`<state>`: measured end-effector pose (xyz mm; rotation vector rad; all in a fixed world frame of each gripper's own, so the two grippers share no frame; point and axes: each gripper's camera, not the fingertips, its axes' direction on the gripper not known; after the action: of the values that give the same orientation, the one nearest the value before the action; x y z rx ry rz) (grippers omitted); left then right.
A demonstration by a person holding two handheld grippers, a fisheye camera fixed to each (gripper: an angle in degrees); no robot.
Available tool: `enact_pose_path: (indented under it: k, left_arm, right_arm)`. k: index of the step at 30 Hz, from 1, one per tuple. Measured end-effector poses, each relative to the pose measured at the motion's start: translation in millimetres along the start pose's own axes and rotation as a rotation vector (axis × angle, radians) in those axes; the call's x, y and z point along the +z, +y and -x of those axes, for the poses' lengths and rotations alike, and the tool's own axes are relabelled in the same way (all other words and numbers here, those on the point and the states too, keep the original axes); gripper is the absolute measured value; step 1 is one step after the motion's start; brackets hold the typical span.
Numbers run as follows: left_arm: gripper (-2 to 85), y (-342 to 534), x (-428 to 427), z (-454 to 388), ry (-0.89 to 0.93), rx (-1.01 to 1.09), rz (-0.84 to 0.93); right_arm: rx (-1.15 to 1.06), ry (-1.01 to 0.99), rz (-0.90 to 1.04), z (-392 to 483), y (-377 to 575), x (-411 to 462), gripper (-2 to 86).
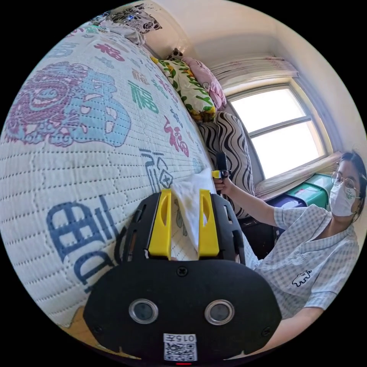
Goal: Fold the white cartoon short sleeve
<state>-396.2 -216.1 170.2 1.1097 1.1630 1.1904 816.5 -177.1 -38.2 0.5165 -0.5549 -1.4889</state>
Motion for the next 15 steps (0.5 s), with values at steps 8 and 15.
enact_pose_path:
  k: [8,15]
  left_arm:
    - [2.0,3.2,-7.3,-10.1,0.137,-0.007,0.080]
    - [0.2,-30.7,-51.9,-117.0,0.064,0.285,0.087]
  right_arm:
    - [-0.014,-0.013,-0.034,37.7,14.8,-1.8,2.6]
    - [-0.220,0.114,-0.056,151.4,13.4,-32.6,1.2]
